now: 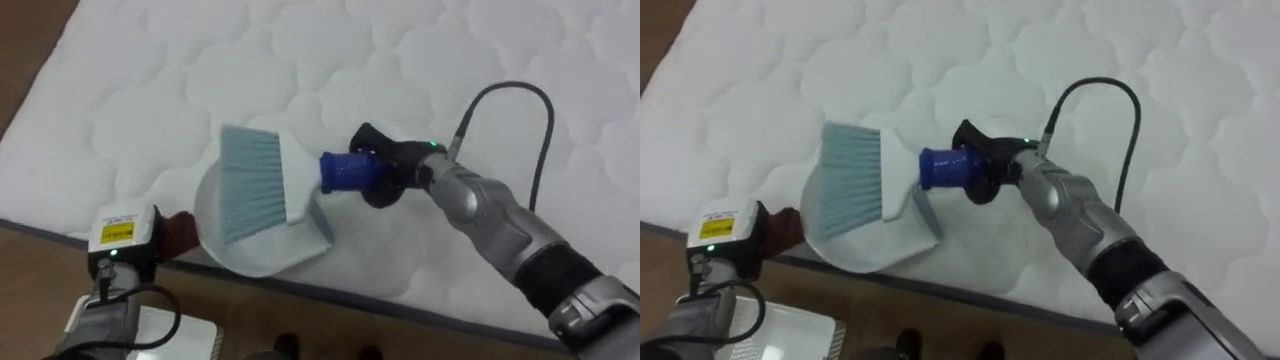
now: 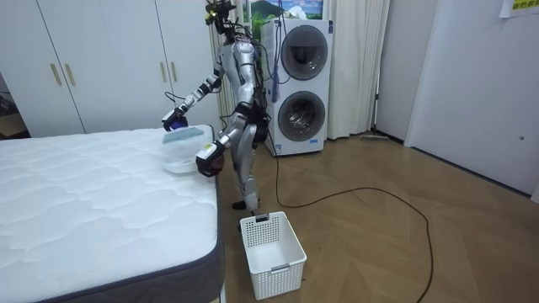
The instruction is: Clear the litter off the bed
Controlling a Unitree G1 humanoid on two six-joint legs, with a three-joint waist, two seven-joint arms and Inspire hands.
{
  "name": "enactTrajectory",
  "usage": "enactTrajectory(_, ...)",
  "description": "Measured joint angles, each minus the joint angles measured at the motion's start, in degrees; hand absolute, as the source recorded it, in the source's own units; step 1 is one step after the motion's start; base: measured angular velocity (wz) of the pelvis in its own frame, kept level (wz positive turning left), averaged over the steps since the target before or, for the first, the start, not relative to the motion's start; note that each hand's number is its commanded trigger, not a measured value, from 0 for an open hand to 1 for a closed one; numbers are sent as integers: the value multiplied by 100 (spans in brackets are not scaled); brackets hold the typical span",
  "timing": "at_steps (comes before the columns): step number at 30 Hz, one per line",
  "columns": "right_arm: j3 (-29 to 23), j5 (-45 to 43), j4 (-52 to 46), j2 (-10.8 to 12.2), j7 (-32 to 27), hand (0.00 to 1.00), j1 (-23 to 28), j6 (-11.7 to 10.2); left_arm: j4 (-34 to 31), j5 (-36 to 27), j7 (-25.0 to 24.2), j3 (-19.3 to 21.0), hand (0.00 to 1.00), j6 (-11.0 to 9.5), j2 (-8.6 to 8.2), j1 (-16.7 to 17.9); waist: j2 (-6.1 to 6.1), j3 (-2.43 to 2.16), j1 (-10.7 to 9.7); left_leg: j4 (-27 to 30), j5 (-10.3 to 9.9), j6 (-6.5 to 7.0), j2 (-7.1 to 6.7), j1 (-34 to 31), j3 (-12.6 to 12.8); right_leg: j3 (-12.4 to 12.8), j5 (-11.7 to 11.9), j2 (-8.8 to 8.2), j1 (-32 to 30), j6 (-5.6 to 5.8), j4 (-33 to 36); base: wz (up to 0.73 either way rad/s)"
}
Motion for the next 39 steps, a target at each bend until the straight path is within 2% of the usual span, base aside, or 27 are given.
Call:
enactTrajectory(1,-165,184,23,-52,-112,40,58,-17,-38,17,4,11,100,-19,12,-2,2,-1,-49,-14,1,0,-4,56,-26,-20,8,2,79,8,-38,10)
enactTrajectory(2,-263,275,41,-76,-200,6,123,-48,-44,57,5,30,100,-34,11,7,5,-6,-78,-37,1,0,-12,107,-47,-33,8,4,138,11,-63,11)
enactTrajectory(3,-484,438,55,-120,-365,0,295,-67,-96,101,37,100,100,-98,16,84,8,-29,-137,-98,5,-3,-19,230,-77,-39,19,20,288,29,-155,9)
enactTrajectory(7,-1444,722,69,-198,-696,0,674,-60,-484,137,216,476,100,-143,20,491,40,-82,-319,-274,5,-3,-28,493,-68,-22,41,37,550,70,-342,2)
enactTrajectory(9,-1727,1114,178,-240,-856,0,701,-60,-581,150,220,574,100,-178,14,514,46,-84,-336,-308,5,-4,-25,568,-59,-27,44,39,623,72,-368,-2)
enactTrajectory(11,-1846,1629,205,-288,-994,0,779,-58,-613,163,254,623,100,-255,11,576,80,-108,-347,-400,4,-8,-19,724,-44,-32,44,52,758,73,-432,-3)
enactTrajectory(15,-1955,2574,147,-290,-1105,0,950,-60,-704,195,267,643,100,-275,-47,829,276,-237,-438,-674,13,-28,-22,1112,-36,-30,70,127,1157,112,-722,-1)
enactTrajectory(16,-1984,2852,146,-270,-1105,0,955,-60,-712,231,266,693,100,-286,-56,850,303,-252,-441,-740,28,-44,-25,1209,-33,-27,72,125,1242,114,-772,0)
enactTrajectory(20,-2012,3449,52,-247,-1104,0,1113,-60,-978,300,253,1028,100,-284,-166,1130,316,-272,-469,-979,49,-79,-12,1583,-30,-30,71,181,1606,116,-995,0)
enactTrajectory(23,-2089,3724,-506,-246,-1083,0,1586,-60,-1331,353,247,1243,100,-289,-206,1469,303,-293,-462,-1088,54,-100,0,1725,-67,-30,73,232,1774,119,-1133,3)
enactTrajectory(27,-2151,3775,-633,-207,-1045,0,1851,-57,-1734,381,220,1578,100,-236,-420,1784,300,-295,-456,-1085,57,-106,-10,1734,-166,-40,73,256,1882,121,-1230,14)
enactTrajectory(32,-2168,4098,-632,-117,-1061,0,2069,-49,-1874,352,220,1573,100,-237,-442,1992,304,-292,-447,-1026,48,-121,-23,1752,-323,-95,51,294,2034,152,-1232,27)
enactTrajectory(33,-2170,4168,-633,-92,-1063,0,2108,-50,-1874,357,202,1573,100,-236,-460,2005,322,-281,-464,-937,41,-132,-24,1705,-391,-232,49,289,2101,153,-1237,50)
enactTrajectory(35,-2208,4213,-639,-81,-1094,0,2248,-52,-1874,389,201,1573,100,-266,-521,1979,341,-279,-483,-828,34,-130,-22,1634,-367,-447,18,273,2200,162,-1247,67)
enactTrajectory(37,-2350,4387,-747,-81,-1128,0,2536,-52,-1874,392,201,1569,100,-307,-603,1989,375,-275,-483,-665,23,-119,-38,1483,-353,-706,-120,237,2303,172,-1238,83)
enactTrajectory(39,-2413,4632,-813,-81,-1171,0,2724,-59,-1866,378,200,1559,100,-308,-651,2034,428,-270,-492,-611,33,-107,9,1421,-205,-912,-205,180,2373,187,-1225,75)
